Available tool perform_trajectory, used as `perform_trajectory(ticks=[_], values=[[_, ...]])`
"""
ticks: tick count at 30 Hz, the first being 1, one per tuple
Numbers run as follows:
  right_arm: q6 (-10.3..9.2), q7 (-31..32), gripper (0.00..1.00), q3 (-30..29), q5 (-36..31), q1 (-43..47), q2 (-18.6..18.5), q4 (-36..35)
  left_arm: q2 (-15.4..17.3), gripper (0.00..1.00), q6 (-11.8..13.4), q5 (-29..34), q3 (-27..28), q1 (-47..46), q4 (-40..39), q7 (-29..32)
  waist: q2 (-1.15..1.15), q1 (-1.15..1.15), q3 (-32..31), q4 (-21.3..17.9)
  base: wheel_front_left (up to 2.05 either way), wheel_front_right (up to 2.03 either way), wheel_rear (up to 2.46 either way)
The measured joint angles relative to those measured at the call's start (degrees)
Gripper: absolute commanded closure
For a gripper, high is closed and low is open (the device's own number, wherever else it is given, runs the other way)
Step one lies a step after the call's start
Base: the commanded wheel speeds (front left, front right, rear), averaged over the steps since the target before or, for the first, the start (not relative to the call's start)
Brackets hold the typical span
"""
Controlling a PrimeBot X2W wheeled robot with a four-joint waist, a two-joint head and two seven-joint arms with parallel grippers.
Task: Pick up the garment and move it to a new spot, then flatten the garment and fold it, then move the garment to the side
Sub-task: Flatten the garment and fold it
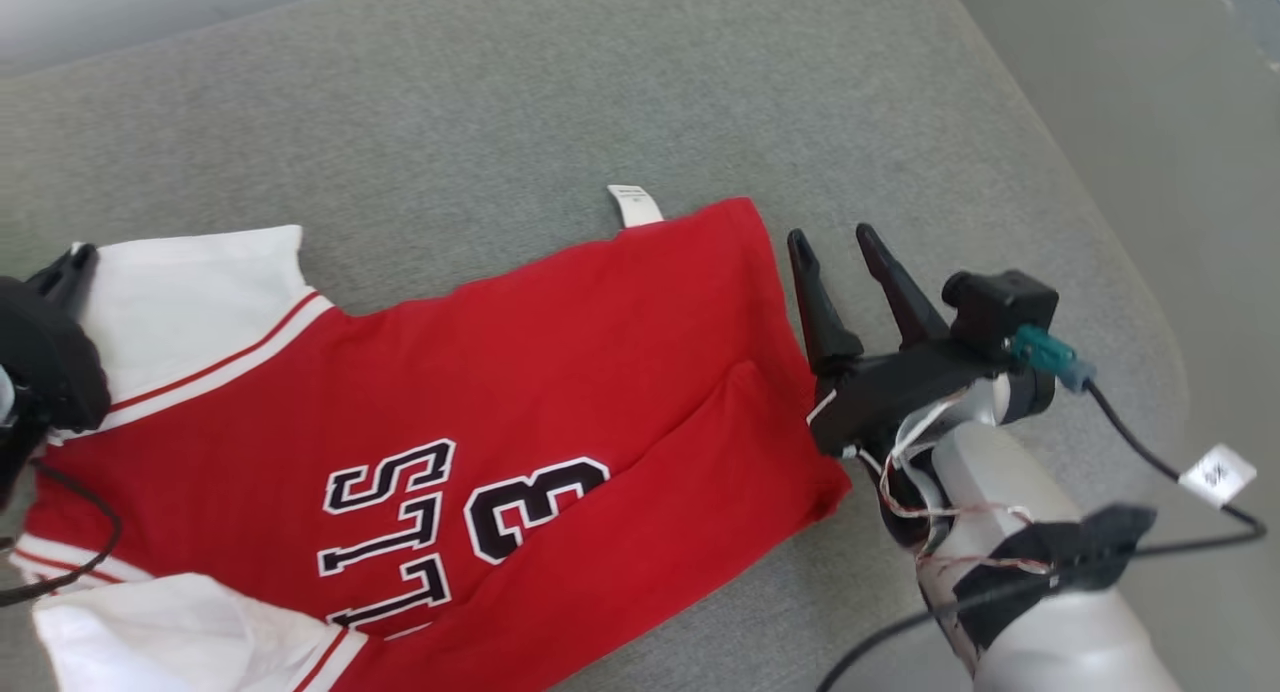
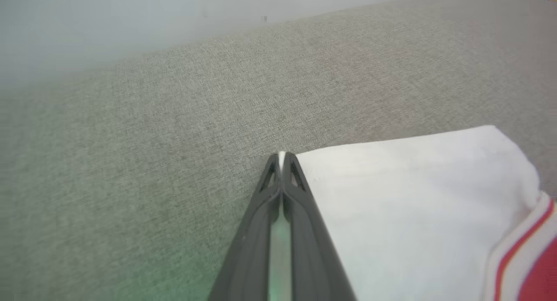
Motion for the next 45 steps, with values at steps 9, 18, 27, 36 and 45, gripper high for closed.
perform_trajectory(ticks=[9,18,27,36,45], values=[[0.00,4.07,0.00,0.48,4.56,-8.47,-2.18,10.80,-1.47,1.00,0.00,-0.99,-3.76,-1.10,-3.31,-5.44,0.00,0.00,-1.25,4.08,0.00,0.00,0.00],[0.00,6.64,0.00,0.01,7.46,-14.89,-2.79,22.90,-2.60,1.00,0.00,-1.56,-6.60,-1.47,-6.47,-8.90,-0.01,0.00,-1.69,8.81,0.00,0.00,0.00],[0.00,6.80,0.00,-0.31,7.17,-20.22,-2.46,34.42,-3.57,1.00,0.00,-2.11,-8.55,-2.85,-8.76,-10.09,-0.01,0.00,-0.36,11.74,0.00,0.00,0.00],[0.00,4.54,1.00,-0.82,4.98,-23.32,-2.58,38.87,-3.67,1.00,0.00,-3.13,-9.59,-3.81,-9.36,-11.61,0.00,0.01,0.92,13.57,0.00,0.00,0.00],[0.00,1.30,1.00,0.90,3.89,-22.54,-2.97,37.76,-3.70,1.00,0.00,-4.16,-9.34,-2.50,-8.75,-15.94,0.00,0.00,-1.80,14.76,0.00,0.00,0.00]])
